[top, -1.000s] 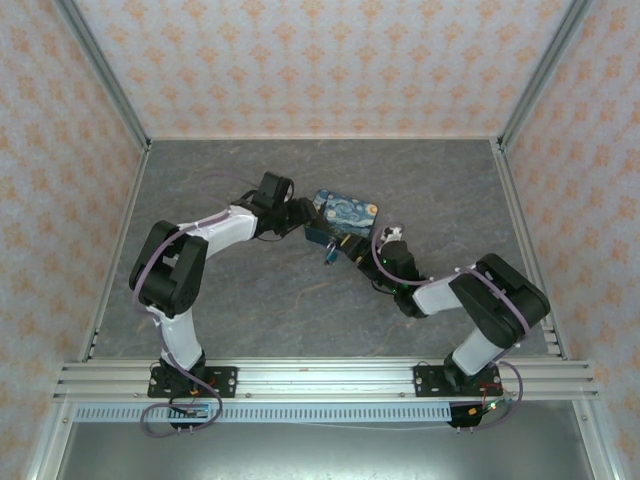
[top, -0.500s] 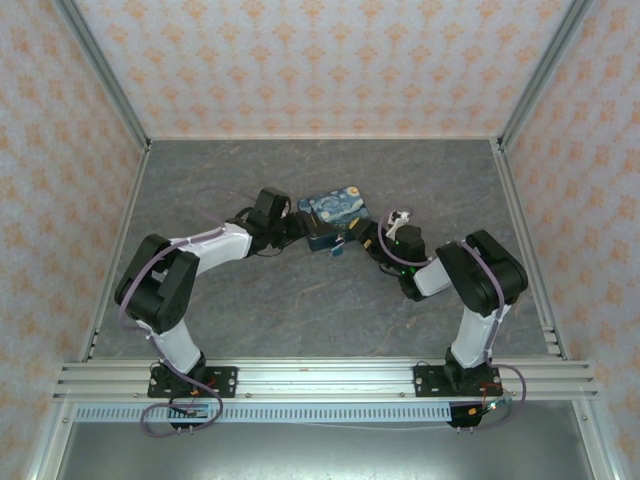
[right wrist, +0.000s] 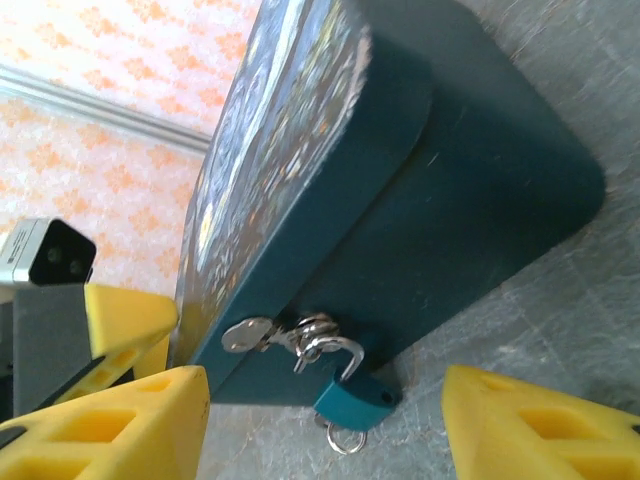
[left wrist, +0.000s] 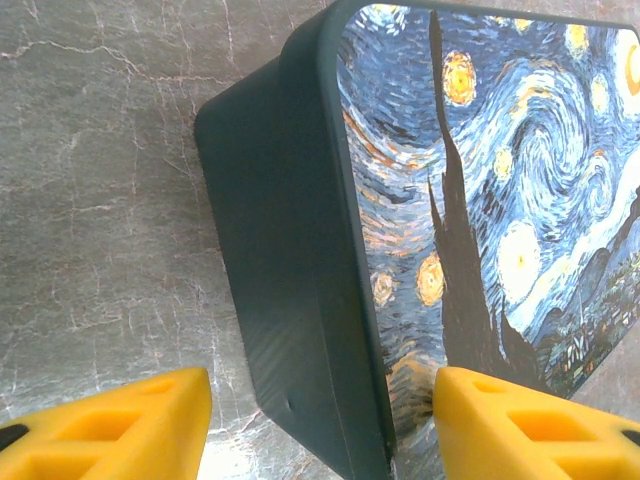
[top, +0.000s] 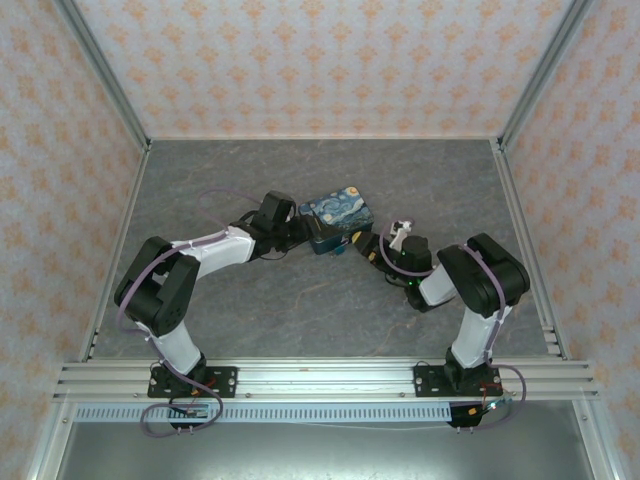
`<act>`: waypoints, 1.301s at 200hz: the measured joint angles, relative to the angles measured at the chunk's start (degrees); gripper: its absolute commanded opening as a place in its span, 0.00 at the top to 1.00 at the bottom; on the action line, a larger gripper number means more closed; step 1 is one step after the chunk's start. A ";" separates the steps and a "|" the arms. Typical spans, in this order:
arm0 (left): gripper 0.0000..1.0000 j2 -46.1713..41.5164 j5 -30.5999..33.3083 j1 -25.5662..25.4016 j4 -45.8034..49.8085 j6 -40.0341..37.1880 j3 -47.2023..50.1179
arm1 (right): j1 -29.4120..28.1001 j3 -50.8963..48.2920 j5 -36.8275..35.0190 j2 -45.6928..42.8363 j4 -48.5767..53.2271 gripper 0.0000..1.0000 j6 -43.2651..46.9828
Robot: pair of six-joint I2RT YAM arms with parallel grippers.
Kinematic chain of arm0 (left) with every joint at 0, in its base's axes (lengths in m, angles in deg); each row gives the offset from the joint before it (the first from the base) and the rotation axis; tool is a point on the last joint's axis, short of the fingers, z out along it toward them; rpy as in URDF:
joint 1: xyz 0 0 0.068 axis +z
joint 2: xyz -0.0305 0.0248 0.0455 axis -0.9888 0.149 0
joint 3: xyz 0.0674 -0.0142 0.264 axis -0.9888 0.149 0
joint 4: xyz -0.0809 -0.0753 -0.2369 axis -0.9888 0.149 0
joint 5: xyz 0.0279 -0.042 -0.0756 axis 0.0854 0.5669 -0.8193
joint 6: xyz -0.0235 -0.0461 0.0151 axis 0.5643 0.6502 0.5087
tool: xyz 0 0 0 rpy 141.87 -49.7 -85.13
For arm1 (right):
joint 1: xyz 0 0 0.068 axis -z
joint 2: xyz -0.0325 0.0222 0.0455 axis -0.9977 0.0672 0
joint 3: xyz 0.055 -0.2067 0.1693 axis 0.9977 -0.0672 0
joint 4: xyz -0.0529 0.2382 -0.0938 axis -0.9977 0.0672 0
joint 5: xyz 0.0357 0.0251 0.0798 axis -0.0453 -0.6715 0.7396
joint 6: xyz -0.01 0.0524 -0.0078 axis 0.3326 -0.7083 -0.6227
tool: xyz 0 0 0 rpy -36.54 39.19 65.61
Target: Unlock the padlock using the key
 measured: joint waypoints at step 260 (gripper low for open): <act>0.40 -0.28 1.07 -0.11 0.76 0.22 -0.04 | -3.82 6.99 5.51 8.02 -2.47 0.41 7.32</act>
